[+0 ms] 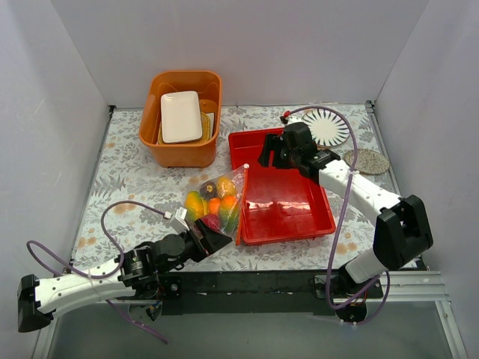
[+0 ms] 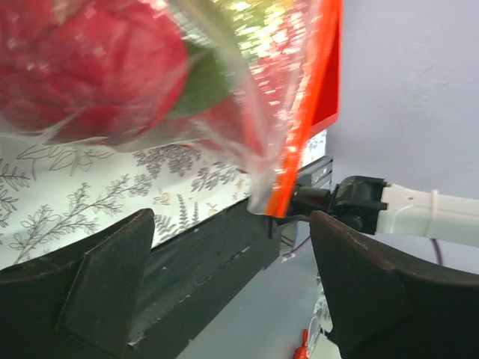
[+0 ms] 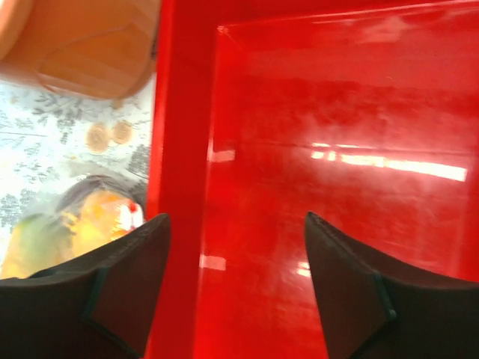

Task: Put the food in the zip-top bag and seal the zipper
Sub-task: Reset both arms

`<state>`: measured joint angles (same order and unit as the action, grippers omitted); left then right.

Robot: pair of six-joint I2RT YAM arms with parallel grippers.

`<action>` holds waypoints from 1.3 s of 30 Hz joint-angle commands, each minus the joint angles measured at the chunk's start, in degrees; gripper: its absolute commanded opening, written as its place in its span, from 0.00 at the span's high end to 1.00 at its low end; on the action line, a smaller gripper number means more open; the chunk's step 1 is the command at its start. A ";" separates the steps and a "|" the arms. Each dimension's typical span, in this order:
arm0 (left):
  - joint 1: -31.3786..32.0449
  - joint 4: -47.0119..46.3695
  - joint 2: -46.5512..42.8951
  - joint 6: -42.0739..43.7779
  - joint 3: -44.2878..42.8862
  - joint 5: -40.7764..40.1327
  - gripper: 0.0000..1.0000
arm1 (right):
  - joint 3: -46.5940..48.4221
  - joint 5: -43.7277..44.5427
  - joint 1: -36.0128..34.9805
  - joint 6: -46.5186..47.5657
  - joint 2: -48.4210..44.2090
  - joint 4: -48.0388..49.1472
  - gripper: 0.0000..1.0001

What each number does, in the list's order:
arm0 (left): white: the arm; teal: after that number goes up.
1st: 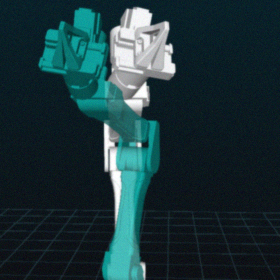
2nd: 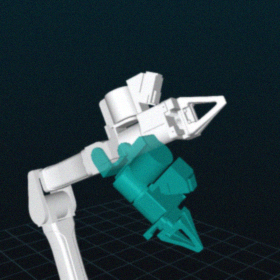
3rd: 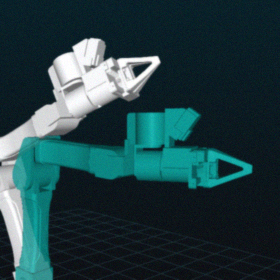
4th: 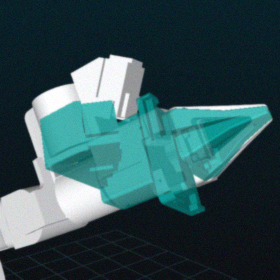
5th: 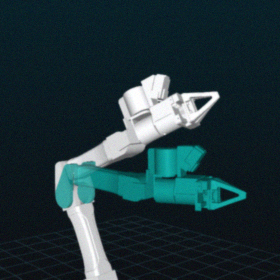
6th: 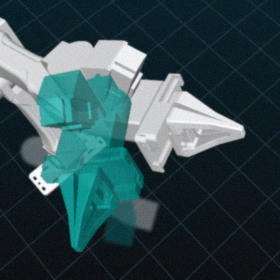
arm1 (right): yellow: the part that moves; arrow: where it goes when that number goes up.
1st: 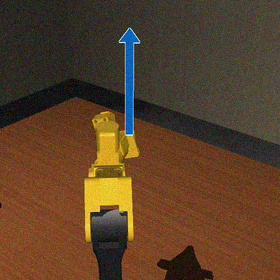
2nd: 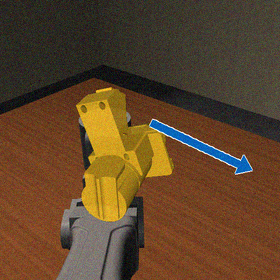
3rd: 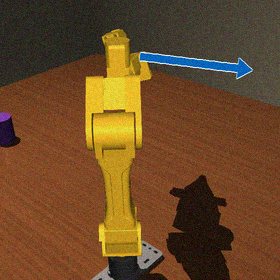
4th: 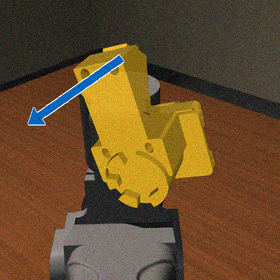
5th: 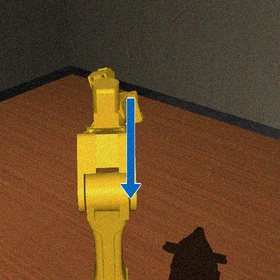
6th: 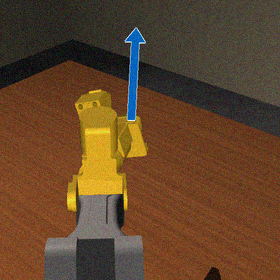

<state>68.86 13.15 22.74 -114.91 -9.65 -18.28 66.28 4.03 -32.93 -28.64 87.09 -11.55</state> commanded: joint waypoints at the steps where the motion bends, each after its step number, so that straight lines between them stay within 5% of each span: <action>1: 0.22 9.69 -1.38 -2.70 -8.18 -5.00 0.11 | -0.09 3.61 1.98 5.17 -5.07 -5.41 0.16; 13: 0.22 28.77 10.91 22.43 -35.23 -16.78 0.04 | -9.06 3.09 7.52 8.86 -12.37 -9.80 0.12; 20: 0.22 22.81 15.14 35.53 -40.18 -23.81 0.02 | -13.54 2.74 9.02 9.04 -15.63 -11.04 0.11; 26: -2.67 12.88 20.93 48.89 -40.97 -18.73 0.02 | -15.74 2.12 9.37 8.61 -17.22 -11.04 0.11; 35: -35.35 5.05 26.39 54.00 -43.52 4.89 0.02 | -16.80 2.56 9.72 7.81 -20.20 -11.91 0.10; 39: -49.21 9.08 29.37 54.89 -46.51 8.00 0.02 | -16.27 4.49 10.51 9.39 -22.22 -13.14 0.10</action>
<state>29.95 21.87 50.81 -63.05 -52.12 -17.56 49.76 6.31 -23.40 -20.73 67.70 -23.94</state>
